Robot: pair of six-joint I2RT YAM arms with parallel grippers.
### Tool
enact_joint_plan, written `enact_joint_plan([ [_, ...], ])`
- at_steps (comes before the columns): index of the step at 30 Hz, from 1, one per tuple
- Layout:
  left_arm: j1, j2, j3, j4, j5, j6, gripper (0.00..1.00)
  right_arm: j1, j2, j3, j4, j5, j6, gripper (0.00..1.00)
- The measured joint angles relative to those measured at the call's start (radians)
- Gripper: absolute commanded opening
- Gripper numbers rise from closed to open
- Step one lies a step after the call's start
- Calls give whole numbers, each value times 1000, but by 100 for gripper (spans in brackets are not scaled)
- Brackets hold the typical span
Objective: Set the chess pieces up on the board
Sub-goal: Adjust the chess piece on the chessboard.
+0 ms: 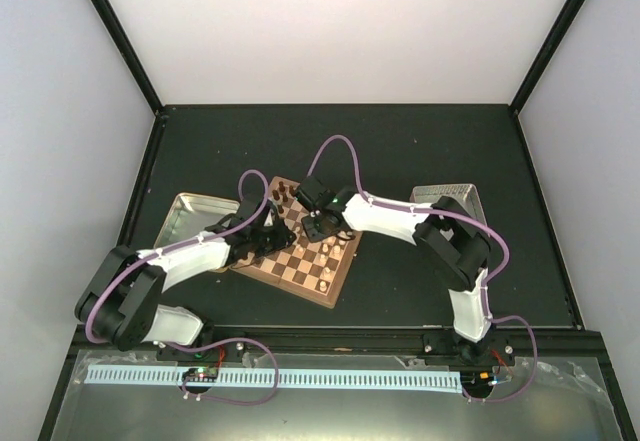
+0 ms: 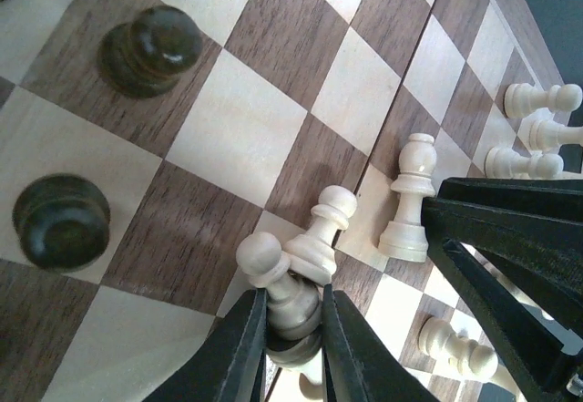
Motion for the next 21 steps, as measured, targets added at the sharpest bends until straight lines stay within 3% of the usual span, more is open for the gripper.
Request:
enact_joint_plan([
  [7, -1, -30, -6, -44, 1, 10, 25, 2, -21, 0, -3, 4, 6, 26],
  [21, -1, -162, -19, -104, 2, 18, 30, 25, -70, 41, -83, 41, 65, 34],
])
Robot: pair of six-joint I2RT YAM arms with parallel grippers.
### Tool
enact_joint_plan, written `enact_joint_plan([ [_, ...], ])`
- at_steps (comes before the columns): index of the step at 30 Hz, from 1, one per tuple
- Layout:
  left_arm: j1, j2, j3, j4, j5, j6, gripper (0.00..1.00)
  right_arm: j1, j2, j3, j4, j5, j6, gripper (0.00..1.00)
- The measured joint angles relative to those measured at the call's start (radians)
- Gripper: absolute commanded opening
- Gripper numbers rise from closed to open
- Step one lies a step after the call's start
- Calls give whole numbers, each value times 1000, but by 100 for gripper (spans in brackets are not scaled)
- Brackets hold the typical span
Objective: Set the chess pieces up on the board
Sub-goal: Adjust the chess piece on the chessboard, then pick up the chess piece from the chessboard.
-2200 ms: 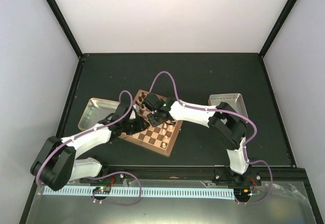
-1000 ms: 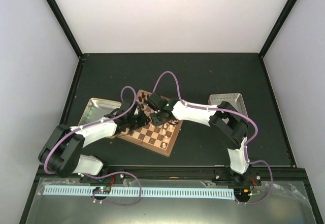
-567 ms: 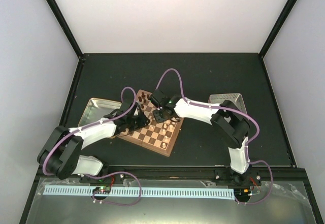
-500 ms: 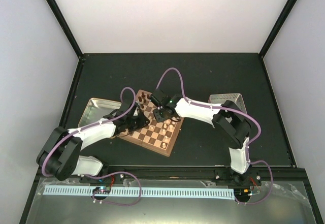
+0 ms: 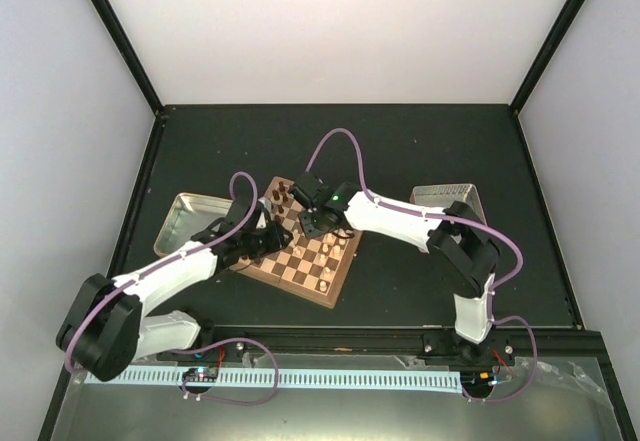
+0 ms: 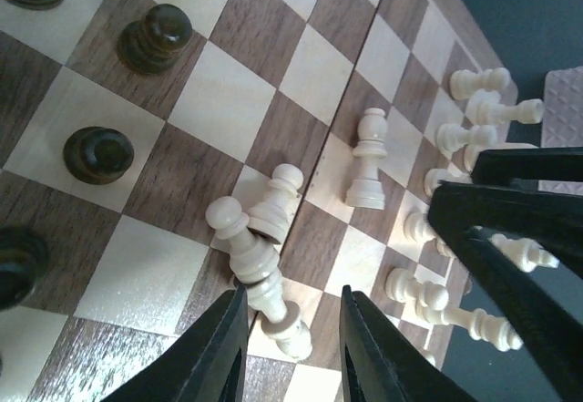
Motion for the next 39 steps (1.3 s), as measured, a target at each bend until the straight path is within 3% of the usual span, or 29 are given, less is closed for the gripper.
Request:
enact_joint_plan([
  [15, 0, -239, -36, -66, -70, -12, 35, 29, 90, 42, -15, 4, 29, 34],
  [26, 0, -294, -55, -103, -118, -23, 36, 34, 95, 50, -16, 8, 26, 33],
  [32, 0, -305, -60, -110, -122, -24, 37, 34, 126, 55, -16, 25, 11, 26],
  [36, 0, -319, -60, -114, -124, -24, 38, 34, 131, 58, -13, 29, 1, 8],
  [39, 0, -329, -60, -113, -124, -24, 39, 34, 130, 57, -4, 31, -9, 3],
])
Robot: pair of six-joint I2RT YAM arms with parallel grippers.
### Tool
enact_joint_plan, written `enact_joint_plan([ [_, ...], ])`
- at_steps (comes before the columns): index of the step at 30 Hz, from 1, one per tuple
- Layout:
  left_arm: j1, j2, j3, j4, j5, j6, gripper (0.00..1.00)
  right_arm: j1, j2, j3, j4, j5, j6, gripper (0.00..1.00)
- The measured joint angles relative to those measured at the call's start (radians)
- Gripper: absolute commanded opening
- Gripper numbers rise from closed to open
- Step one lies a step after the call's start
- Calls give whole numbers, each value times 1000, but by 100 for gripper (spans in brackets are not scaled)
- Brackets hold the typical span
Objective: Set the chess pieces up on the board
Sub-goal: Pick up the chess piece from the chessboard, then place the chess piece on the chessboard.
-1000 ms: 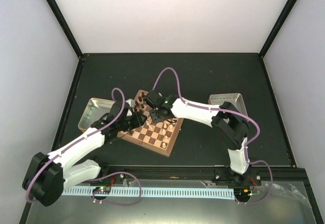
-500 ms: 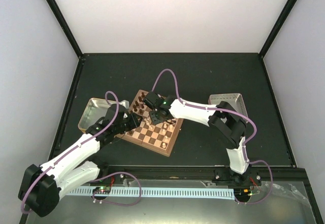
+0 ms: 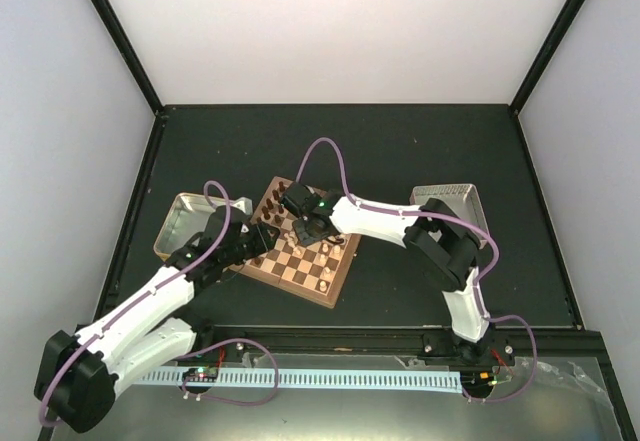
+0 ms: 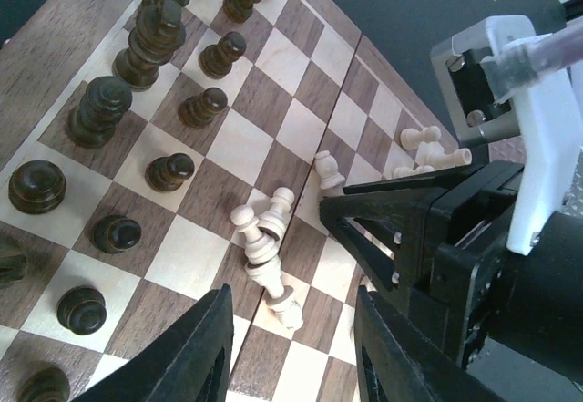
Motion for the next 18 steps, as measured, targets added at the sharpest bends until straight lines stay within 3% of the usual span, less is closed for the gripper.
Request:
enact_joint_plan([
  [4, 0, -23, -4, 11, 6, 5, 43, 0, -41, -71, 86, -5, -53, 1],
  [12, 23, -174, -51, 109, 84, 11, 65, -2, -337, -336, 379, -130, -230, 1],
  [18, 37, -226, -22, 142, 206, 43, 67, -2, -508, -478, 620, -285, -315, 1],
])
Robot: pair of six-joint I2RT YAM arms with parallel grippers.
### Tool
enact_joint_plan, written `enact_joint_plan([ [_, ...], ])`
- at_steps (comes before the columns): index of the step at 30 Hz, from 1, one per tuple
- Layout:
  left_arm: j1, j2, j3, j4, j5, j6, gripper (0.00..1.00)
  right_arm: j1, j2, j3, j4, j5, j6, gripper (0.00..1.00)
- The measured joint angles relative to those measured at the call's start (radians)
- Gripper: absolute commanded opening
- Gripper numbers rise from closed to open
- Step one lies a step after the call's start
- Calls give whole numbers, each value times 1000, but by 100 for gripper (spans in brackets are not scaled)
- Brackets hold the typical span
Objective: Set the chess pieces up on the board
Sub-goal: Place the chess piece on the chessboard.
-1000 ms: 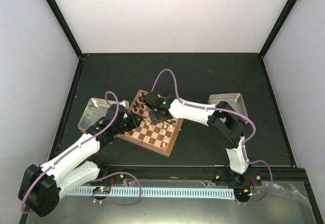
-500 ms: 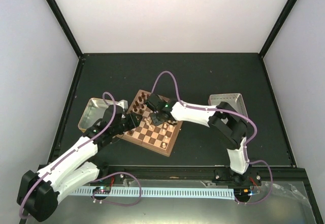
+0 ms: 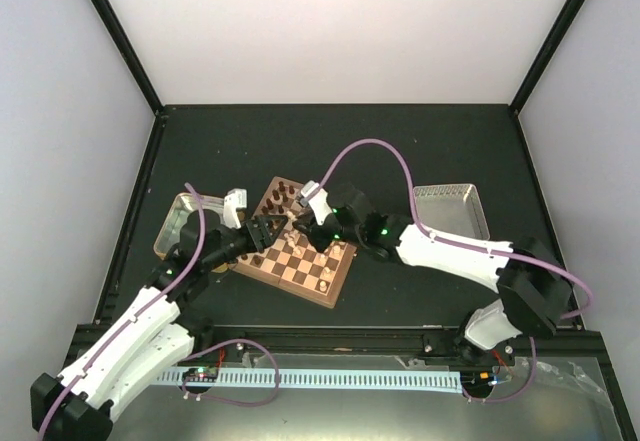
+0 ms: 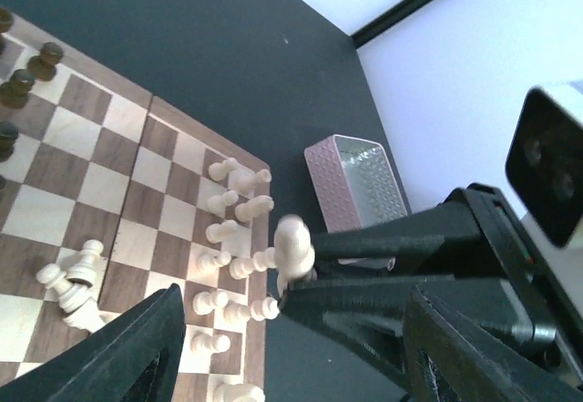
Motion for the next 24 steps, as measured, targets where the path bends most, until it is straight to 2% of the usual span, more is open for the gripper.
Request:
enact_joint_plan([
  [3, 12, 9, 31, -9, 37, 14, 63, 0, -55, -69, 75, -61, -26, 1],
  [8, 25, 24, 40, 1, 119, 14, 47, 0, -122, -141, 153, -130, -53, 1],
  [10, 25, 37, 40, 10, 150, 14, 46, 0, -142, -152, 171, -147, -58, 1],
  [17, 29, 103, 62, 34, 273, 23, 31, -1, -160, -155, 188, -172, -64, 1],
  [22, 31, 153, 85, 48, 321, 35, 28, -6, -160, -155, 176, -176, -78, 1],
  [24, 31, 159, 85, 51, 328, 38, 22, -6, -160, -155, 172, -183, -85, 1],
])
